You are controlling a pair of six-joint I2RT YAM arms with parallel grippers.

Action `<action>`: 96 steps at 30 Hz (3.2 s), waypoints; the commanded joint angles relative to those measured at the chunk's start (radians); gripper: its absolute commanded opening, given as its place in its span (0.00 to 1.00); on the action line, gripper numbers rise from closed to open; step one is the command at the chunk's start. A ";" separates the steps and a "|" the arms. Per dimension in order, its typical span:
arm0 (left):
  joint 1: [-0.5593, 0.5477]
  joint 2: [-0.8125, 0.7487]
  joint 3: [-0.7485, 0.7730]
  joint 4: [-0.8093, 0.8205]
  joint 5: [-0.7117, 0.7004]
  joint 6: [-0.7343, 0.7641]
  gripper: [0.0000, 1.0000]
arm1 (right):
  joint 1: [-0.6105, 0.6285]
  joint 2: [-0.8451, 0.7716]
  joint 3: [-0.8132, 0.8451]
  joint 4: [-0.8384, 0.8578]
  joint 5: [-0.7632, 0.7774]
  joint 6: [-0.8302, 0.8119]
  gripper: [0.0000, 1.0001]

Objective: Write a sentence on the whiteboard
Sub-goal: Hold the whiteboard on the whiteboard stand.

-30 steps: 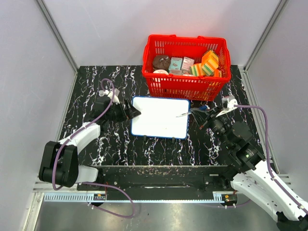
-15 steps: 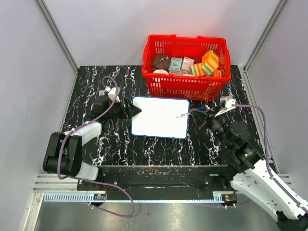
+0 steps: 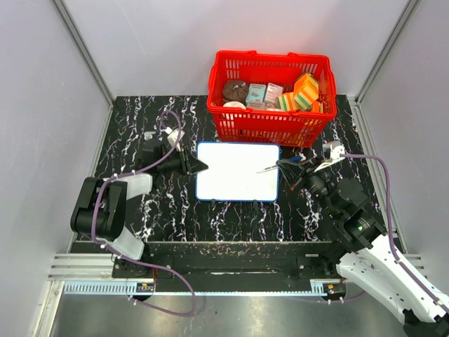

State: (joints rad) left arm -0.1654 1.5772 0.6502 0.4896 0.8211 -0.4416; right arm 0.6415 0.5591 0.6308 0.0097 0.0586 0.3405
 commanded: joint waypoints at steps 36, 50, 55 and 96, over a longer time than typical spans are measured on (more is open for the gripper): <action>0.012 -0.261 -0.176 -0.106 -0.358 0.216 0.00 | 0.004 -0.010 -0.020 0.026 -0.048 -0.006 0.00; -0.081 -0.145 -0.054 -0.160 -0.349 0.241 0.00 | 0.004 -0.028 -0.028 0.013 -0.042 -0.001 0.00; -0.098 -0.079 -0.024 -0.135 -0.335 0.227 0.00 | 0.003 -0.037 -0.028 0.006 -0.037 -0.003 0.00; -0.146 -0.355 -0.219 -0.059 -0.198 0.328 0.00 | 0.004 0.265 -0.092 0.473 -0.258 -0.100 0.00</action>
State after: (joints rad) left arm -0.3225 1.2491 0.4641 0.4080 0.7109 -0.2611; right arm 0.6415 0.8131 0.5377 0.3550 -0.1577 0.2790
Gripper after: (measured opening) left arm 0.224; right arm 0.108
